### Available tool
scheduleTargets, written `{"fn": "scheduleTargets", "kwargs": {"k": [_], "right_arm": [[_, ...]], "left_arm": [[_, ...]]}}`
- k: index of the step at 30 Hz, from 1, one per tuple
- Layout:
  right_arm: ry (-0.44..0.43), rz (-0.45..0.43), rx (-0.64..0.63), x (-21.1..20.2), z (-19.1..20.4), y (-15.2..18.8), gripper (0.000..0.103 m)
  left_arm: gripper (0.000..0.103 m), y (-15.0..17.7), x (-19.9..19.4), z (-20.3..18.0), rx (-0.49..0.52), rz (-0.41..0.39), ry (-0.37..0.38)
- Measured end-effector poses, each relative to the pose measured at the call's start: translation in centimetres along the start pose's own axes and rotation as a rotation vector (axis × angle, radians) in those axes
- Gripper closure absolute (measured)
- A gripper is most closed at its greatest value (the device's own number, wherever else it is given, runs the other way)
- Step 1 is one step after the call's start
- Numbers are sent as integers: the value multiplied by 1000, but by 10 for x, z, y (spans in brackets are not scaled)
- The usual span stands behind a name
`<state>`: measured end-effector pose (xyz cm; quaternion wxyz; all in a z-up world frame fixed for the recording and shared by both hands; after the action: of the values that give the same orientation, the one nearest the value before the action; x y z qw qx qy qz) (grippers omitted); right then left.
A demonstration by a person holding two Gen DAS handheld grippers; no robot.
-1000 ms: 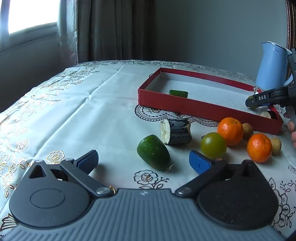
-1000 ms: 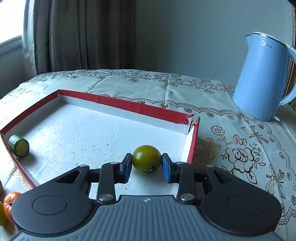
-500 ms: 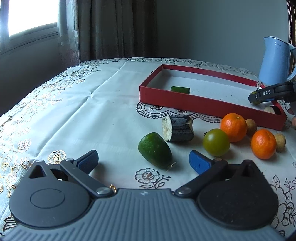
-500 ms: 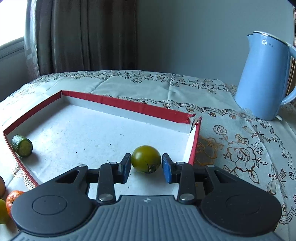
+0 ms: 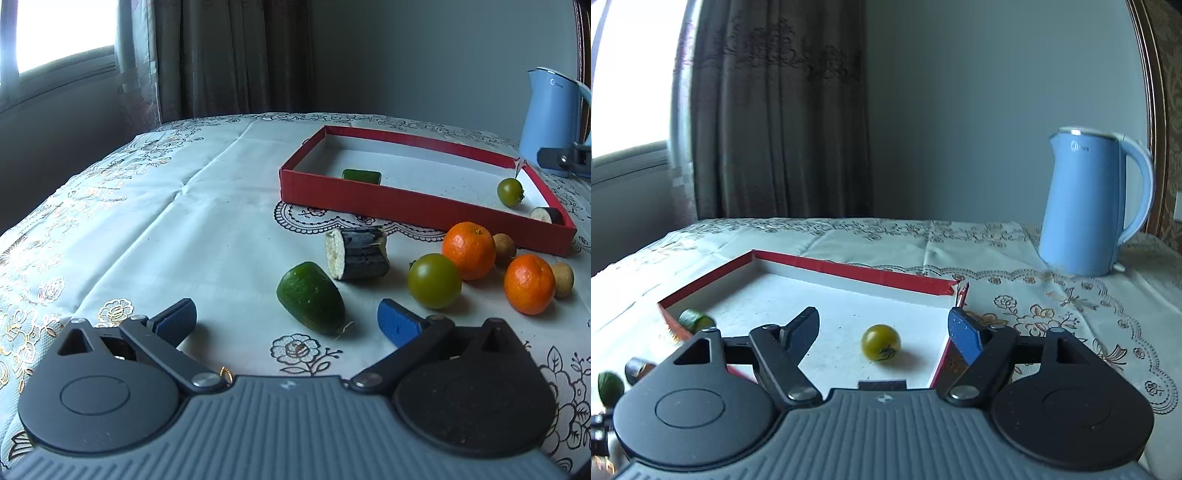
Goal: Organize fruits
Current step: 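Carry green tomato into red tray and open right tool, then close left tool on dark green oval fruit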
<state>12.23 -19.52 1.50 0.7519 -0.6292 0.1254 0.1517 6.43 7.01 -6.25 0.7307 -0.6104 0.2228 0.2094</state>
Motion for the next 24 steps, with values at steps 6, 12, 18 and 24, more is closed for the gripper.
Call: {"fn": "scheduleTargets", "kwargs": {"k": [6, 12, 18, 24], "right_arm": [[29, -2, -25, -7, 1, 18, 26], [45, 31, -18, -1, 1, 22, 26], [55, 45, -23, 1, 1, 26, 26], [69, 52, -34, 3, 2, 27, 20]], "left_arm": [[0, 0, -1, 3, -11, -1, -5], [0, -1, 0, 7, -38, 7, -11], [9, -2, 0, 7, -32, 13, -29], [23, -5, -2, 4, -12, 8, -28]]}}
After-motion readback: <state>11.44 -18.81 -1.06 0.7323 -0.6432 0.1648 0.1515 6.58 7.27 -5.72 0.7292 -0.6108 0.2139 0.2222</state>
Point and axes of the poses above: each gripper's, at about its wrist camera, not at the fingertips, and x roughly the way its jaws point, z to its left, y to its underside, the point moved 3 cm from there along x, roughly the way its jaws point, and after that the axes turned 8 degrees about x, right-handed, at the moved point
